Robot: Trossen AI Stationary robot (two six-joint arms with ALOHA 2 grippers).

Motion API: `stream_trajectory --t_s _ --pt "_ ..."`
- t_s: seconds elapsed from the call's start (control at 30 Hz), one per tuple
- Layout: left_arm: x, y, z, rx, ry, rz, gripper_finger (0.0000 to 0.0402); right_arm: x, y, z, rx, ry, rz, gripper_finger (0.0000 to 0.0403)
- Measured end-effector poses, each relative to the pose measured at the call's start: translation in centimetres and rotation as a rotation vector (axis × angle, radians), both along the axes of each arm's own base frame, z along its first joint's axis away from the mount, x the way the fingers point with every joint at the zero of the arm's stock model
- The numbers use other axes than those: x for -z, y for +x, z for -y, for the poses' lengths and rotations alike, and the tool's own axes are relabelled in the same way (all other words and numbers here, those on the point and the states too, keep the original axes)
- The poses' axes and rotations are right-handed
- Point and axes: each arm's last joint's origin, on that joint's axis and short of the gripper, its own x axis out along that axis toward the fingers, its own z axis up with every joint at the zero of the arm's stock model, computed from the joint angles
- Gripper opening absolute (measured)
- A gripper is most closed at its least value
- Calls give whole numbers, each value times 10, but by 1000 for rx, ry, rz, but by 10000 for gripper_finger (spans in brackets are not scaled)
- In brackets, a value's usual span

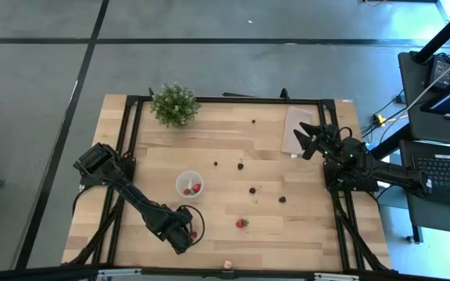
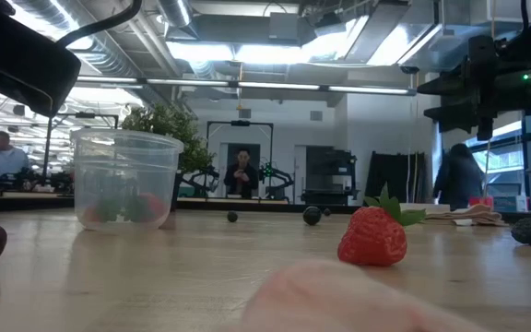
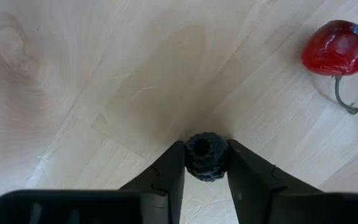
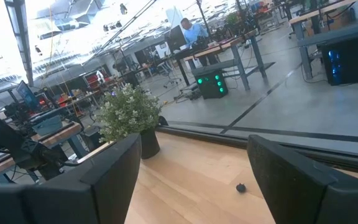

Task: Pick and placing Produce into tupperware
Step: Put the blackberry into the container

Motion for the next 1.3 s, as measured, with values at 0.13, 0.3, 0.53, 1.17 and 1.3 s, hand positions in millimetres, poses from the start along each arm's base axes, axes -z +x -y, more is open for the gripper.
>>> stream_trajectory --t_s 0.13,0.3,0.53,1.17,1.3 --pt "-1 0 0 4 -5 4 101 0 0 0 0 1 0 295" --pt "-18 1 -6 -10 -26 61 84 0 0 0 0 3 3 295" --pt "-73 -1 -27 -57 -6 298 99 0 0 0 -1 5 9 295" --pt "-132 -9 -110 -105 309 468 90 0 0 0 -3 23 21 295" --pt "-121 -5 -113 -100 327 391 87 0 0 0 -3 23 19 295"
